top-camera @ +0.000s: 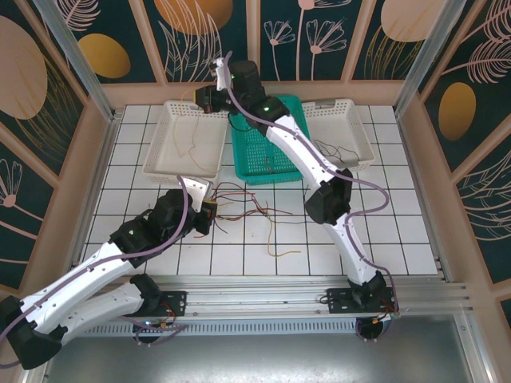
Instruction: Untangle the cables
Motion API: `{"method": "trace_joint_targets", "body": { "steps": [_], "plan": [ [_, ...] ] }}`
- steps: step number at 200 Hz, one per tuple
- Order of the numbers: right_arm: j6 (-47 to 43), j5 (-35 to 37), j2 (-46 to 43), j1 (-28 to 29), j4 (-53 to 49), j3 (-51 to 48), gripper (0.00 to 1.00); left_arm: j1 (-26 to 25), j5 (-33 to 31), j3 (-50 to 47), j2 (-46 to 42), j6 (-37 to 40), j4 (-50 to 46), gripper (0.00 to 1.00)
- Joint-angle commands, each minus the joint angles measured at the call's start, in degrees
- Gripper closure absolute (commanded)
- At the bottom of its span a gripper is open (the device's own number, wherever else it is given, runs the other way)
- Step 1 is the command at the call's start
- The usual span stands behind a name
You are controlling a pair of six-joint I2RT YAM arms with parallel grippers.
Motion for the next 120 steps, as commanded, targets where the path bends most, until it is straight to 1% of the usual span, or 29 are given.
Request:
{"method": "trace_joint_targets", "body": {
  "steps": [1,54,120],
  "plan": [
    [1.04,-0.41,3.19,-0.06,2.73,1.13,1.00,0.31,0.97,-0.44,0.13,0.81,1.36,1.00],
    [0.61,-0.09,7.66,-0.71,1.29,0.54,1.00,0.26,0.98,-0.38,0.18,0.79,1.36,1.00],
    [-0.67,-2.66,9.98,-0.72,-1.94,-1.10,1.00,0.29,0.98,-0.38,0.66,0.90,1.19,1.00]
  ]
}}
